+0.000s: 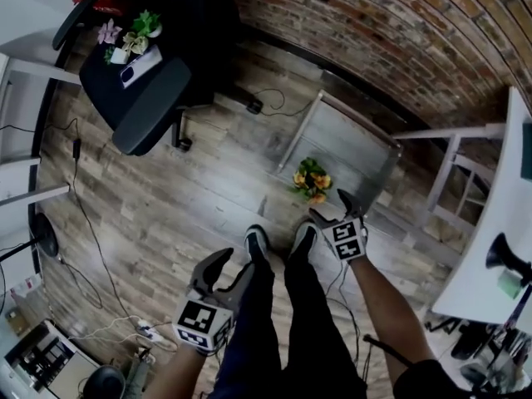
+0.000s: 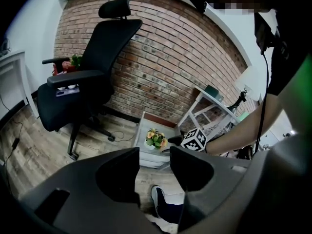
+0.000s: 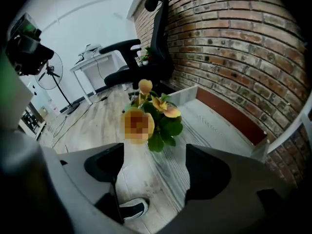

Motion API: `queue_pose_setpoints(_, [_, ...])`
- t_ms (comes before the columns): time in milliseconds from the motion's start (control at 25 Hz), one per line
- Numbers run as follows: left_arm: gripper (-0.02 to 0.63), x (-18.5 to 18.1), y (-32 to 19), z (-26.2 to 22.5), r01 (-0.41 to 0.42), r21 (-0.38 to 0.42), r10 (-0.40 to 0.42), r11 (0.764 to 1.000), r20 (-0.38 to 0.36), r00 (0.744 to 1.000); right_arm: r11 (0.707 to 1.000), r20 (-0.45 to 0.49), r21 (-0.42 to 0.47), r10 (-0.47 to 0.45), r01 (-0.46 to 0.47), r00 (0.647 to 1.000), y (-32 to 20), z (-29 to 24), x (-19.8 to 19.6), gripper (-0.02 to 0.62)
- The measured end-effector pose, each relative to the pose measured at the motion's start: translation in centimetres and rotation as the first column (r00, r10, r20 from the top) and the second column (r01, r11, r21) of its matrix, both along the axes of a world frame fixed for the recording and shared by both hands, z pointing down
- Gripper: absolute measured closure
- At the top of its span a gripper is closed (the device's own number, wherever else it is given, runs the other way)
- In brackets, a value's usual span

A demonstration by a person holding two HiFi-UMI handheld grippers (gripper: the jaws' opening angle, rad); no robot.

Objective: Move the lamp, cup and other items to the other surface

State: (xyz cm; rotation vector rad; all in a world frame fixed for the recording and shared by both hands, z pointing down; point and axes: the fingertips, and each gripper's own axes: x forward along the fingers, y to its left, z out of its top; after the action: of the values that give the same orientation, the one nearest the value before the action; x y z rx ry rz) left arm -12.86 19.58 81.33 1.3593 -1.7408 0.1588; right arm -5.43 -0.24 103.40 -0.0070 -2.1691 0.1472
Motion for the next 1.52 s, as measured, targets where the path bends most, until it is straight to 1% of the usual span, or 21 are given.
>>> queue_pose_setpoints(80, [0.413, -0.6, 0.0, 1.0, 0.001, -0.007, -0.001, 1.000, -0.019, 1.000, 1.000, -0.008, 0.011, -0.022, 0.022, 1.000, -0.2, 2.2, -0.6, 0.193])
queue_pose_setpoints(160, [0.413, -1.1, 0.2, 2.0, 0.019, -0.014, -0.019, 1.000, -0.033, 0.999, 0.999, 0.001, 0.029, -0.037, 0.037, 0.999, -0.6, 3.9, -1.5, 0.193])
queue_pose_setpoints(200, [0.413, -1.3, 0.3, 2.4, 0.027, -0.016, -0.027, 1.000, -0.034, 0.999, 0.999, 0.020, 0.037, -0.040, 0.039, 0.999, -0.7, 4.4, -2.2, 0.192])
queue_pose_setpoints(320, [0.413, -1.3, 0.7, 3.8, 0.037, -0.014, -0.037, 0.999, -0.025, 0.999, 0.998, 0.111, 0.054, -0.044, 0.038, 0.993, -0.8, 4.7, -4.7, 0.135])
queue_pose_setpoints(360, [0.413, -1.3, 0.8, 4.2, 0.032, -0.016, -0.032, 0.999, -0.022, 0.999, 0.997, 0.132, 0.059, -0.048, 0.041, 0.990, -0.8, 4.8, -5.4, 0.132])
queue_pose_setpoints(480, [0.414, -1.6, 0.5, 5.0, 0.035, -0.015, -0.035, 0.999, -0.017, 0.999, 0.997, 0.143, 0.067, -0.054, 0.045, 0.988, -0.8, 5.7, -7.0, 0.135])
queue_pose_setpoints(600, [0.414, -1.9, 0.2, 5.5, 0.048, -0.012, -0.048, 0.999, -0.024, 0.999, 0.995, 0.129, 0.085, -0.060, 0.049, 0.990, -0.9, 6.9, -7.8, 0.172])
queue_pose_setpoints(640, [0.414, -1.9, 0.1, 5.5, 0.048, -0.013, -0.048, 0.999, -0.026, 0.999, 0.994, 0.129, 0.092, -0.065, 0.053, 0.989, -0.9, 7.0, -8.0, 0.201])
queue_pose_setpoints(680, [0.416, -2.0, 0.0, 5.5, 0.045, -0.018, -0.045, 0.999, -0.029, 0.999, 0.994, 0.134, 0.097, -0.069, 0.057, 0.989, -1.0, 6.9, -8.2, 0.253])
queue_pose_setpoints(760, [0.416, -2.3, -0.2, 5.5, 0.038, -0.030, -0.039, 0.999, -0.025, 0.999, 0.994, 0.149, 0.091, -0.068, 0.054, 0.986, -1.1, 6.7, -8.7, 0.261])
queue_pose_setpoints(960, [0.419, -2.8, -0.8, 5.4, 0.031, -0.032, -0.031, 0.999, -0.014, 0.999, 0.997, 0.154, 0.058, -0.052, 0.043, 0.987, -1.6, 6.4, -8.4, 0.265])
queue_pose_setpoints(1240, [0.420, -3.0, -1.0, 6.1, 0.017, -0.043, -0.017, 0.999, -0.010, 1.000, 0.996, 0.173, 0.087, -0.039, 0.024, 0.984, -2.5, 6.0, -8.1, 0.265])
queue_pose_setpoints(1360, [0.422, -2.8, -1.3, 5.5, 0.001, -0.048, -0.001, 0.999, -0.007, 1.000, 0.997, 0.174, 0.082, -0.025, 0.011, 0.984, -2.5, 4.6, -7.8, 0.267])
queue_pose_setpoints(1520, [0.425, -3.0, -2.2, 2.7, -0.028, -0.032, 0.028, 0.999, -0.002, 1.000, 0.999, 0.184, 0.051, 0.002, -0.012, 0.983, -1.9, 0.7, -7.3, 0.265])
